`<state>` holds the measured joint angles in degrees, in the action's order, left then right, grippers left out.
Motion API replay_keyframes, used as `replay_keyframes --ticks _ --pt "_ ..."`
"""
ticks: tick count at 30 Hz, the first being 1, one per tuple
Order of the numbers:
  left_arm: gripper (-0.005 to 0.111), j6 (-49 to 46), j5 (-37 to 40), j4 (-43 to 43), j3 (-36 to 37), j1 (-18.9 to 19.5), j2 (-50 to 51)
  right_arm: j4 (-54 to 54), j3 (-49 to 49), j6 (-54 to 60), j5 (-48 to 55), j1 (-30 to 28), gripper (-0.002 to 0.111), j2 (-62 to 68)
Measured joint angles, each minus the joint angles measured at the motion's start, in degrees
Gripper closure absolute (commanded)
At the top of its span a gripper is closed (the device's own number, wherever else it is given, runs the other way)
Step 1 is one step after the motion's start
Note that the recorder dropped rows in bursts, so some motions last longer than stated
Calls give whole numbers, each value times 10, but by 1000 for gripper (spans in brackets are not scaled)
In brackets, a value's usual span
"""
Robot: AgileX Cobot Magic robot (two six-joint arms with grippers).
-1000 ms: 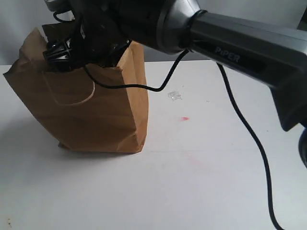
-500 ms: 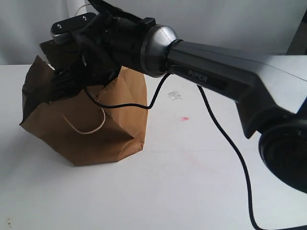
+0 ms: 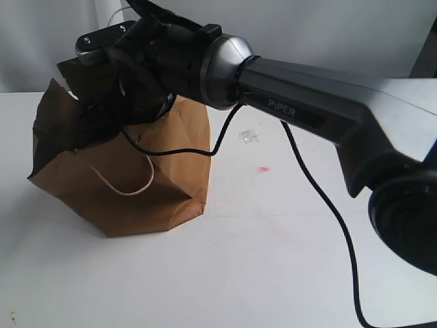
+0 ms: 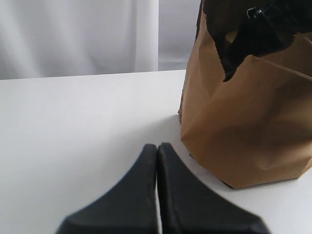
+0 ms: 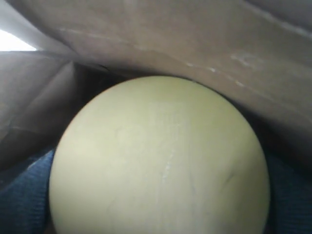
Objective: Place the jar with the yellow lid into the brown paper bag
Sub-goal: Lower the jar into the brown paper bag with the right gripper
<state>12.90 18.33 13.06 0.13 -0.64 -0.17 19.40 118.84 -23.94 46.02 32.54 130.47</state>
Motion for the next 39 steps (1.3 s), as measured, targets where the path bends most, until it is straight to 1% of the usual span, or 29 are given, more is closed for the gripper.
replay_keyframes --ticks 1,7,9,11,13,19,20,23,24,39 --pt "106 0 0 0 0 0 0 0 0 1 1 0 80 0" --pt "106 0 0 0 0 0 0 0 0 2 4 0 36 0" --pt "106 0 0 0 0 0 0 0 0 3 4 0 27 0" --pt "106 0 0 0 0 0 0 0 0 3 5 0 21 0" --pt "106 0 0 0 0 0 0 0 0 3 6 0 19 0" --pt "106 0 0 0 0 0 0 0 0 5 6 0 18 0" --pt "106 0 0 0 0 0 0 0 0 6 6 0 15 0" --pt "106 0 0 0 0 0 0 0 0 6 7 0 4 0" --pt "106 0 0 0 0 0 0 0 0 6 7 0 3 0" --pt "106 0 0 0 0 0 0 2 0 8 8 0 3 -2"
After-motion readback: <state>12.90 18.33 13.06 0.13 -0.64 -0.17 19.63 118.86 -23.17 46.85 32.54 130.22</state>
